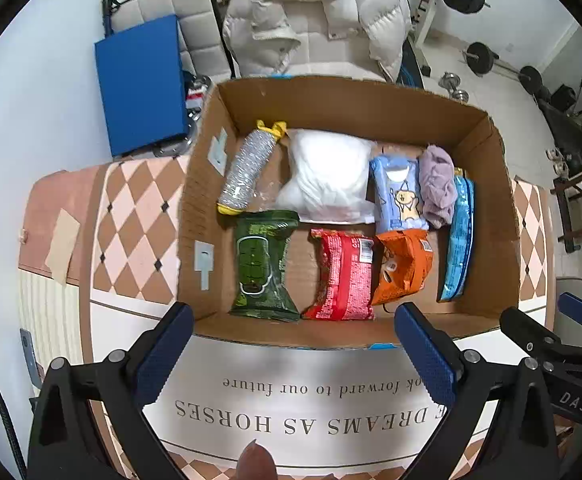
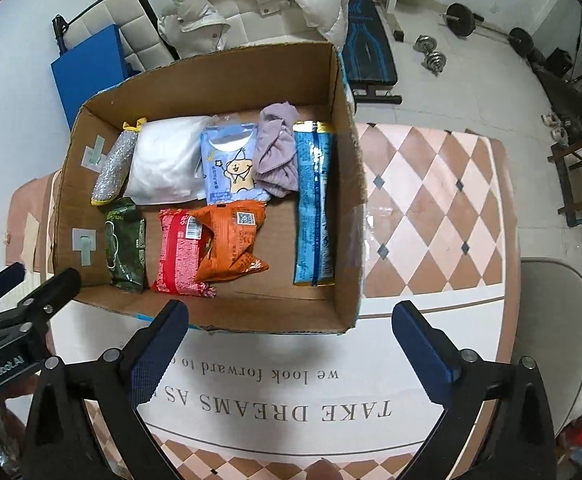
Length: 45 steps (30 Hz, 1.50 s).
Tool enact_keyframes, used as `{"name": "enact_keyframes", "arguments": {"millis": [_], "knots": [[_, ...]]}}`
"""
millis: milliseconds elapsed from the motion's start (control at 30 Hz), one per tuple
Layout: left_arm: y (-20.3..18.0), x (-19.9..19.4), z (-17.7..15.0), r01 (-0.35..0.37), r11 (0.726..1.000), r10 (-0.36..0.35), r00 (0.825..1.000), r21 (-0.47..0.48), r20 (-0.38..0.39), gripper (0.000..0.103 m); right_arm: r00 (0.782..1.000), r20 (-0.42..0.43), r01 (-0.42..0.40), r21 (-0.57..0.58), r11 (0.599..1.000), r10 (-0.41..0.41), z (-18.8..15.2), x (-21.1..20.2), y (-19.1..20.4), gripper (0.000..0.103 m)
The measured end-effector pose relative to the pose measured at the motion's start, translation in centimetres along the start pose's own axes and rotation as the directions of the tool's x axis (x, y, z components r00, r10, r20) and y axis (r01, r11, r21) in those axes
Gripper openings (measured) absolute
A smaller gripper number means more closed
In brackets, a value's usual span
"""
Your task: Organize soft objects
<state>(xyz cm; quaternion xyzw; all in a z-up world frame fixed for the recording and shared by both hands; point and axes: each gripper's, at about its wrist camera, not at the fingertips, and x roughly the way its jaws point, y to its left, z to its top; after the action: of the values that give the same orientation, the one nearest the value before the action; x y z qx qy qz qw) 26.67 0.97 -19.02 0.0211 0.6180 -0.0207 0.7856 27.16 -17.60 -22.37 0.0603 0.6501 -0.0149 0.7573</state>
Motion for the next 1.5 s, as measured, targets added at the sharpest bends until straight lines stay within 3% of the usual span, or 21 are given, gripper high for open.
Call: {"name": "enact_keyframes", "arguments": {"millis": [300,567,933,1267,1500], "knots": [[0.3,-2.4,-0.8,-0.02,1.0,0.021,0.998,-0.009,0.053,0.103,0.997,0.049,0.06,0.0,0.998,-0.06,-0.8,-1.6,0.1,0.103],[0.3,-8.0,-3.4,-0.065,0.998,0.065,0.982,-0.006,0.179,0.103,0.987,0.136,0.085,-0.021,0.996,-0.081,-3.1,-5.9,0.6,0.103],[-0.2,-16.3,-9.9,-0.041,0.999,0.035,0.958,0.018,0.285,0.103,0.944,0.321,0.083,-0.02,0.996,-0.072,-11.2,-16.6,0.9,0.103],[0.5,-23.2,-16.0,-0.056,0.998,0.05,0.92,0.004,0.388,0.103,0.89,0.447,0.107,-0.022,0.994,-0.086,-18.4,-24.9,0.6,0.103],[0.7,-25.4,-18.4,-0.018,1.0,0.014,0.924,0.007,0.381,0.103,0.868,0.491,0.098,-0.026,0.995,-0.073,-22.3,-28.9,0.5,0.103]]}}
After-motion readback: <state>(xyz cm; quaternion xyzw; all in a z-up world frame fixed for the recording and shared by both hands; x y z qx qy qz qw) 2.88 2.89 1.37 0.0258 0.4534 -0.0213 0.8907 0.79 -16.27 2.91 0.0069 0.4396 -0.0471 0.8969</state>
